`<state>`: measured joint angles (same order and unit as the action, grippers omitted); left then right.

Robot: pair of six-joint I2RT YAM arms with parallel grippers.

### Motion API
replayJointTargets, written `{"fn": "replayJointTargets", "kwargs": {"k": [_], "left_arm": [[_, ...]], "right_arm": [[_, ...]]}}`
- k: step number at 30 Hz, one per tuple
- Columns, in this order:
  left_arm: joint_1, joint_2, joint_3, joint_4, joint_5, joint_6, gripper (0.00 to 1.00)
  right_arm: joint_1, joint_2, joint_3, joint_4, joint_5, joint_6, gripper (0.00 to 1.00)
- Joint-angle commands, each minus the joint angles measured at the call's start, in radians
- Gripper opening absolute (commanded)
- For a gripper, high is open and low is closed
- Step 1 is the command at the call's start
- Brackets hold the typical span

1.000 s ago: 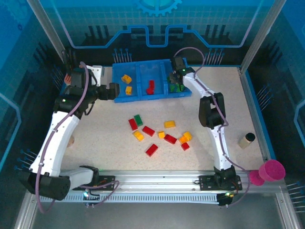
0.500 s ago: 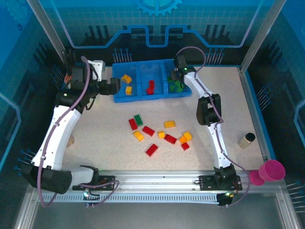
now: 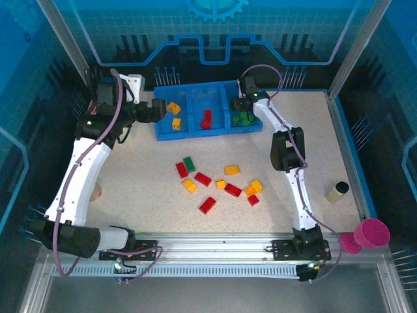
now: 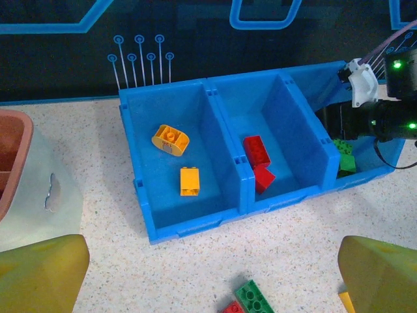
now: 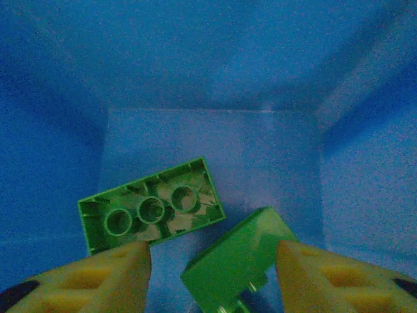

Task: Sort the legos into containers by color
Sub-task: Place the lego in the container, then pick up the lego from the center of the table.

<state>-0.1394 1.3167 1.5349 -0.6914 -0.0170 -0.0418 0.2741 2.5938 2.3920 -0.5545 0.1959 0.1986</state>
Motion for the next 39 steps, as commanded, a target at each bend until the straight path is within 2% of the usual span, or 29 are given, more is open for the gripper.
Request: {"fn": "replayJointTargets", "kwargs": {"k": [1, 8, 15, 20, 23, 26, 32, 39], "left_arm": [[0.009, -0.033, 0.012, 0.002, 0.024, 0.008, 0.99], [0.009, -0.080, -0.008, 0.013, 0.039, -0.009, 0.99], [0.009, -0.147, -0.070, 0.013, 0.032, -0.014, 0.99], [0.009, -0.191, -0.112, 0.010, 0.034, -0.016, 0.99], [0.009, -0.205, -0.123, 0.006, 0.035, -0.010, 0.99], [0.009, -0.222, -0.130, -0.003, 0.034, -0.016, 0.99], [0.009, -0.310, -0.201, 0.013, 0.037, -0.030, 0.99], [0.009, -0.376, -0.279, 0.003, 0.073, -0.060, 0.99]], "right_arm": [[-0.003, -0.121, -0.052, 0.053, -0.015, -0.011, 0.46], [0.007, -0.222, -0.152, 0.061, -0.020, -0.018, 0.34], [0.077, -0.463, -0.417, 0.116, -0.043, -0.019, 0.36], [0.215, -0.573, -0.537, 0.059, -0.051, -0.016, 0.38], [0.318, -0.581, -0.556, -0.018, -0.050, 0.013, 0.41], [0.406, -0.599, -0.615, -0.010, 0.015, 0.030, 0.44], [0.500, -0.589, -0.662, -0.006, -0.012, 0.116, 0.45], [0.552, -0.516, -0.683, -0.012, -0.058, 0.201, 0.49]]}}
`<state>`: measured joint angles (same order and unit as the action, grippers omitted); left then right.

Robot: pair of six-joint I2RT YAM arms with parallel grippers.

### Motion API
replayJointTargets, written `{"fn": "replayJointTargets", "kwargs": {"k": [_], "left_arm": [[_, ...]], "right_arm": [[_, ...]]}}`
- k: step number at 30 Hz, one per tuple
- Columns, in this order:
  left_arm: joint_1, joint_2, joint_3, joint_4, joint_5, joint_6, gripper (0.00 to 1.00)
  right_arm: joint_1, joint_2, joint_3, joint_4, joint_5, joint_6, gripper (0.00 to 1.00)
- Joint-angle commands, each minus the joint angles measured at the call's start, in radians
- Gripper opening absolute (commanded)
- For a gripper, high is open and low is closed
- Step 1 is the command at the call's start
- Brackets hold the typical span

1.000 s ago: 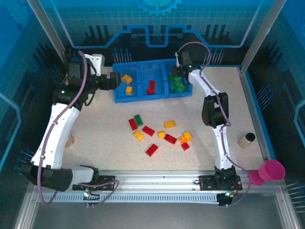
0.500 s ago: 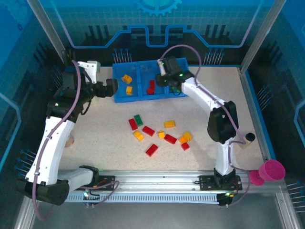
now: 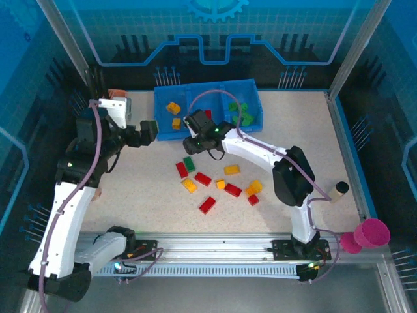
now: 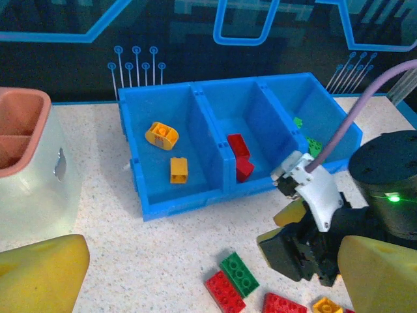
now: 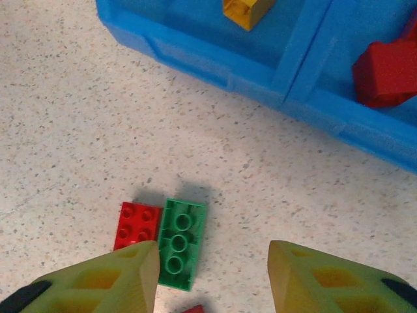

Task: Sort the legos into containers by color
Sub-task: Pick up the lego from the center of the table.

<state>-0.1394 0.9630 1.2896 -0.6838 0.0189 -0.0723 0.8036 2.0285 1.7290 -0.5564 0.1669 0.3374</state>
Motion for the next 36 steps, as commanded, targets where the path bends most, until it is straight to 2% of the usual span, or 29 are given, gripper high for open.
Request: {"fn": "replayJointTargets", "kwargs": {"k": [1, 13, 22, 26, 31, 36], "left_arm": [[0.009, -0.030, -0.043, -0.005, 0.037, -0.033, 0.99], [0.009, -0.059, -0.091, -0.013, 0.042, -0.038, 0.99], [0.009, -0.060, -0.104, -0.011, 0.041, -0.042, 0.99], [0.009, -0.060, -0.104, -0.013, 0.038, -0.040, 0.99], [0.009, -0.053, -0.095, -0.013, 0.034, -0.037, 0.99], [0.009, -0.042, -0.090, -0.008, 0.032, -0.037, 0.99]], "right_arm": [[0.024, 0.059, -0.023, -0.007, -0.032, 0.073, 0.50], [0.026, 0.198, 0.012, 0.034, -0.057, 0.084, 0.57], [0.025, 0.263, 0.040, 0.022, -0.056, 0.092, 0.58], [0.024, 0.280, 0.042, 0.008, -0.048, 0.090, 0.51], [0.016, 0.263, 0.012, -0.001, -0.034, 0.076, 0.34], [-0.015, 0.189, -0.043, -0.019, -0.002, 0.052, 0.27]]}}
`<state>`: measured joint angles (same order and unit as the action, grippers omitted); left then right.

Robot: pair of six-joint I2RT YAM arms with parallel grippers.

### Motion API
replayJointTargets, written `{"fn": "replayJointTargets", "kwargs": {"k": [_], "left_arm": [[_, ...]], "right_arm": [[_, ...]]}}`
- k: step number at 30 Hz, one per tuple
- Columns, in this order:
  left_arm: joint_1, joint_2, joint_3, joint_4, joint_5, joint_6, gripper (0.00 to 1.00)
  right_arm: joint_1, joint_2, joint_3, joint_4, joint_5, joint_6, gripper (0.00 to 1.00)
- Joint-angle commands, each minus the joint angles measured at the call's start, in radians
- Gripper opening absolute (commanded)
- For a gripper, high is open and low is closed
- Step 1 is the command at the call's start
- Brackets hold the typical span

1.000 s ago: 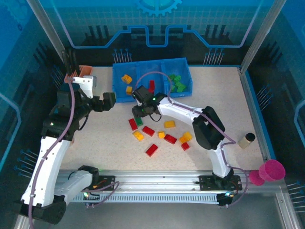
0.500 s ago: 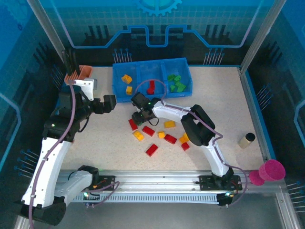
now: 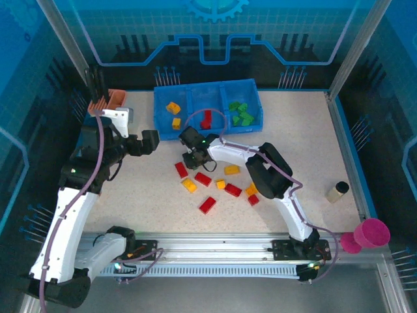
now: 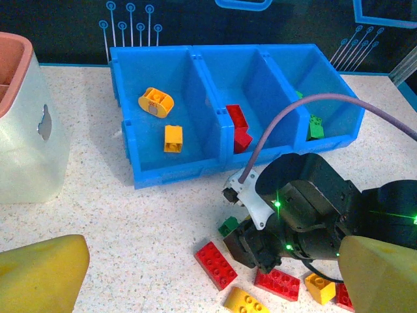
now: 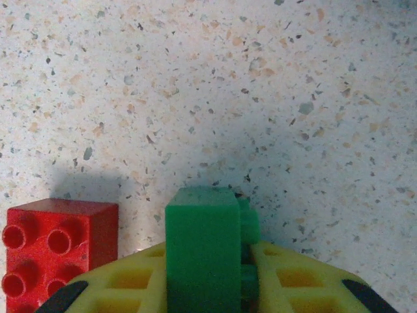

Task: Sort the legos into containers by color
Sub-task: Pick up the lego from the center of the table, then place the lego in the container.

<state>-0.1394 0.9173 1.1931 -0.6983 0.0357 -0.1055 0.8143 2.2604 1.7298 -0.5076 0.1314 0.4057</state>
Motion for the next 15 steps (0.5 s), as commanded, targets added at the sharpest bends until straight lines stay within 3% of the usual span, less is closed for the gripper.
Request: {"fn": "replayJointTargets", "kwargs": {"k": [1, 9, 15], "left_arm": [[0.009, 0.007, 0.008, 0.009, 0.016, -0.006, 0.99], [0.009, 0.058, 0.015, 0.030, 0.020, -0.006, 0.99], [0.009, 0.139, 0.018, -0.018, 0.023, -0.053, 0.99]], "right_arm": [[-0.036, -0.071, -0.056, -0.080, 0.046, -0.028, 0.26], [-0.204, -0.355, -0.150, -0.175, 0.156, -0.143, 0.25], [-0.359, -0.373, -0.087, -0.156, 0.177, -0.232, 0.25]]}}
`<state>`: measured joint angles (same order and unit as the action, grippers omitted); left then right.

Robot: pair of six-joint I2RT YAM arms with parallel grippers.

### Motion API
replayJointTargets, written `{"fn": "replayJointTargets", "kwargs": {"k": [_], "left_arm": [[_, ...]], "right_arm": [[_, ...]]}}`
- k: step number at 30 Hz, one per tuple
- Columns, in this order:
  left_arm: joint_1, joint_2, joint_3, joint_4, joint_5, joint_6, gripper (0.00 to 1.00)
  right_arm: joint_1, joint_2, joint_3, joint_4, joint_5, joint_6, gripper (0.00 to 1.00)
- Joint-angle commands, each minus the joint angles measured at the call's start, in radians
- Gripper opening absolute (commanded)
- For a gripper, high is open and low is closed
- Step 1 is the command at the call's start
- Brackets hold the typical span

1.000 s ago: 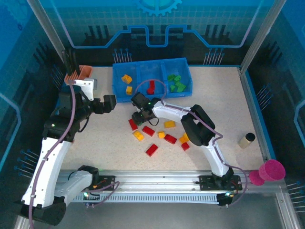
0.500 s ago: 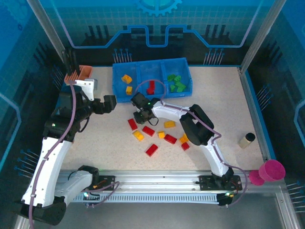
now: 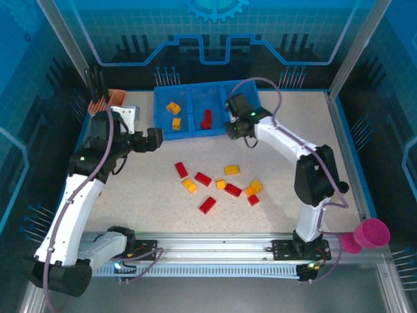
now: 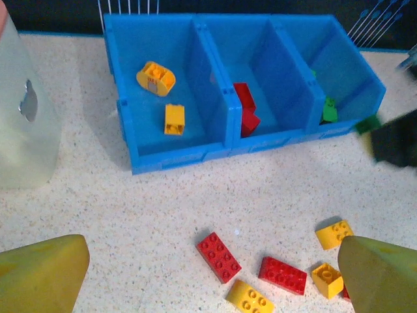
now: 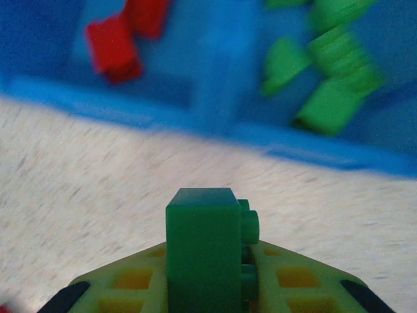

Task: Sort the legos into containers by color
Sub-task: Place the lego in the container.

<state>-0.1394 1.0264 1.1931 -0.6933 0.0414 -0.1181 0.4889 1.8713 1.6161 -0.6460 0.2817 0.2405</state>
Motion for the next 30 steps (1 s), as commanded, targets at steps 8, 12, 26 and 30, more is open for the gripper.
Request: {"fn": "replayJointTargets", "kwargs": {"k": [8, 12, 26, 30], "left_arm": [[-0.022, 0.082, -0.105, -0.088, 0.039, -0.252, 0.99], [-0.108, 0.051, -0.268, -0.022, 0.039, -0.451, 0.99], [-0.383, 0.249, -0.392, 0.158, -0.025, -0.904, 0.98], [-0.407, 0.346, -0.369, 0.149, -0.031, -0.980, 0.92]], "right_arm": [[-0.144, 0.231, 0.303, 0.032, -0.028, -0.138, 0.24], [-0.177, 0.386, 0.499, 0.006, -0.051, -0.159, 0.24], [-0.239, 0.726, 0.875, 0.003, -0.156, -0.185, 0.28], [-0.239, 0.707, 0.820, 0.062, -0.177, -0.185, 0.34]]}}
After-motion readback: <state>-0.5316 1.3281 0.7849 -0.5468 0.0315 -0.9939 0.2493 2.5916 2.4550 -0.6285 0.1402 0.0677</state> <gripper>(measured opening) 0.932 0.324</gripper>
